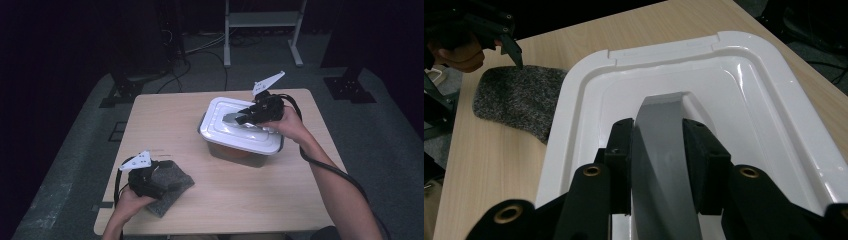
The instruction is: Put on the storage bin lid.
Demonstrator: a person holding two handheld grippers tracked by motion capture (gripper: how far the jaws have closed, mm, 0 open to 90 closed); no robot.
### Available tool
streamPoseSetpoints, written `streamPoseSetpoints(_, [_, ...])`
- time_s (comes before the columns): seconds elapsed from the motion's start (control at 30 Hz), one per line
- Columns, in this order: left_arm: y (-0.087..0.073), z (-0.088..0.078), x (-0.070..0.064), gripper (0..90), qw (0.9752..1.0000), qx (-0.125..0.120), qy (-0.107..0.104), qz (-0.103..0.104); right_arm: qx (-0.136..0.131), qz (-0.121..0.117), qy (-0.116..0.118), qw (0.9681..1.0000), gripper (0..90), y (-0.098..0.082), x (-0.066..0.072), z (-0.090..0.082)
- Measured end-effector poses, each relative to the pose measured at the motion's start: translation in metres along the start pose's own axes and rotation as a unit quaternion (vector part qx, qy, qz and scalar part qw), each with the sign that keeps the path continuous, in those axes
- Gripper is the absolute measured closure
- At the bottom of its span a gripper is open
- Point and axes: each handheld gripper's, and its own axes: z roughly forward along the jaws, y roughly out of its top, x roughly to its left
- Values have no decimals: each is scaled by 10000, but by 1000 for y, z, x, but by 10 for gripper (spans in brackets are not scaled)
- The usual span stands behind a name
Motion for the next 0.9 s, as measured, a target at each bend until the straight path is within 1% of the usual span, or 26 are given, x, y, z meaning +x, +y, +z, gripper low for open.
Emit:
streamPoseSetpoints(0.13, [0, -1, 0, 67, 10000, -12, 0, -1, 122, -1, 12, 9999, 658, -2, -5, 8])
streamPoseSetpoints(0.3, [0, -1, 0, 68, 10000, -13, -21, 3, 190, 56, 46, 9998, 657, -4, -12, 12])
streamPoseSetpoints(0.5, [0, 0, 2, 67, 10000, -9, -18, -28, 250, 35, 110, 9996, 654, -4, -18, 16])
streamPoseSetpoints(0.7, [1, -2, 3, 67, 10000, -34, -5, -35, 160, 82, 172, 9997, 653, -8, -21, 18])
streamPoseSetpoints(0.9, [1, 1, 5, 67, 10000, -33, -44, -46, 136, 113, 212, 9996, 646, -9, -21, 18])
